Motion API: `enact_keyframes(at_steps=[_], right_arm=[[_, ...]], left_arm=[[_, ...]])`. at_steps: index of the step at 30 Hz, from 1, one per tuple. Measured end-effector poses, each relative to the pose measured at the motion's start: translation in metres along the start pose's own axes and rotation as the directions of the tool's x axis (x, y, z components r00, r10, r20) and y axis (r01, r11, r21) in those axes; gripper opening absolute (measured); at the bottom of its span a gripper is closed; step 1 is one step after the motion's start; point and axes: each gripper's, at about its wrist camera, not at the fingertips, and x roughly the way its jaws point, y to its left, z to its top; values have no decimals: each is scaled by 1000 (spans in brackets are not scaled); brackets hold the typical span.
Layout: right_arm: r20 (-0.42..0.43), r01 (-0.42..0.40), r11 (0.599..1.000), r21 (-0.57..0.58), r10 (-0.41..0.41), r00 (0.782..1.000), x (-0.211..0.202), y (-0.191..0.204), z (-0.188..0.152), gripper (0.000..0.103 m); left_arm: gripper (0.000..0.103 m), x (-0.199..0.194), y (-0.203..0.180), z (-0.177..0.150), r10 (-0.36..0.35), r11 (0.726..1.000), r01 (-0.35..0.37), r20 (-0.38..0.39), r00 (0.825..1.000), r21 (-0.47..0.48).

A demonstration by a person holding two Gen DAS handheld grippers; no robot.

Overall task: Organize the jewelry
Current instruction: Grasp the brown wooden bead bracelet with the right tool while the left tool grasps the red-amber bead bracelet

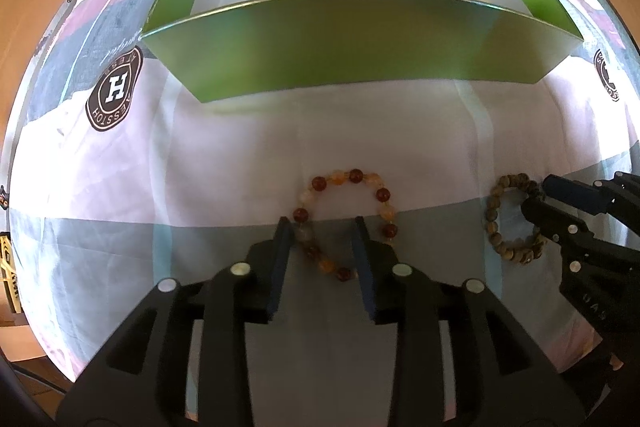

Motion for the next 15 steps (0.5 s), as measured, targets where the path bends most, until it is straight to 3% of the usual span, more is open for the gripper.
enact_keyframes(at_steps=[3,15], right_arm=[[2,0,1000,-1,0,1000,0,1,1,28],[9,26,1000,-17,-26,1000,2,5,0,28]], left_arm=[[42,2,-4,-1,12,1000,-12,1,1000,2],[43,2,-9,-1,19,1000,-19,1,1000,13]])
